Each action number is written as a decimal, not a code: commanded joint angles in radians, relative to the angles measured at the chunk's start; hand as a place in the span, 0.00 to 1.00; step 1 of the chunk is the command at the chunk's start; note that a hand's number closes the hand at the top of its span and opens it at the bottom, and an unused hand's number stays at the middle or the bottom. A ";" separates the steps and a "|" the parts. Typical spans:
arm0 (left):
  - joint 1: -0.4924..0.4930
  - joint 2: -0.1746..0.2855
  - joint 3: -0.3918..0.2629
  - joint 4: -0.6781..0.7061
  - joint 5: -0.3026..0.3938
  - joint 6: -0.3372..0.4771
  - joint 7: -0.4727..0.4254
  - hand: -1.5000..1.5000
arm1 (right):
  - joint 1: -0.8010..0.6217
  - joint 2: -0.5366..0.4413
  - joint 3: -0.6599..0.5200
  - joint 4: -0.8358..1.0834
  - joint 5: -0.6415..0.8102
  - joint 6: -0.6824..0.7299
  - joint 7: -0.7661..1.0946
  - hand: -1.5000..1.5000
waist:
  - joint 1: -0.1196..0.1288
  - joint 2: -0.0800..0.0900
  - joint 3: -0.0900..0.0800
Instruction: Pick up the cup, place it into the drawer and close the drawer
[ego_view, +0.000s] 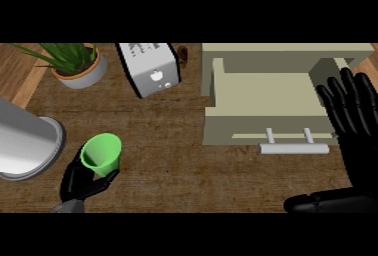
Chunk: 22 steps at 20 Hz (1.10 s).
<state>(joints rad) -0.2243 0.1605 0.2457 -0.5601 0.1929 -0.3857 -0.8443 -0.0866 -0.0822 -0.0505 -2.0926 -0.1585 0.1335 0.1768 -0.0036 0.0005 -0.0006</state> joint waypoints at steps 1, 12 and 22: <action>-0.014 0.015 -0.015 0.016 0.008 -0.137 -0.070 1.00 | -0.052 0.007 0.013 0.022 0.030 -0.031 0.031 0.00 | 0.002 0.001 0.000; -0.094 -0.064 0.011 0.070 -0.010 0.110 -0.219 1.00 | -0.033 -0.022 -0.040 0.050 -0.020 0.020 -0.025 0.00 | -0.004 0.002 0.000; -0.051 -0.073 -0.018 -0.213 0.042 0.113 -0.134 1.00 | 0.053 -0.023 -0.033 -0.041 -0.032 0.032 -0.002 0.00 | 0.006 -0.004 0.002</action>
<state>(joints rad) -0.3042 0.1088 0.2498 -0.6615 0.2194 -0.2392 -0.9619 -0.0977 -0.0931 -0.0681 -2.1159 -0.1715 0.1293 0.2078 -0.0006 -0.0013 -0.0002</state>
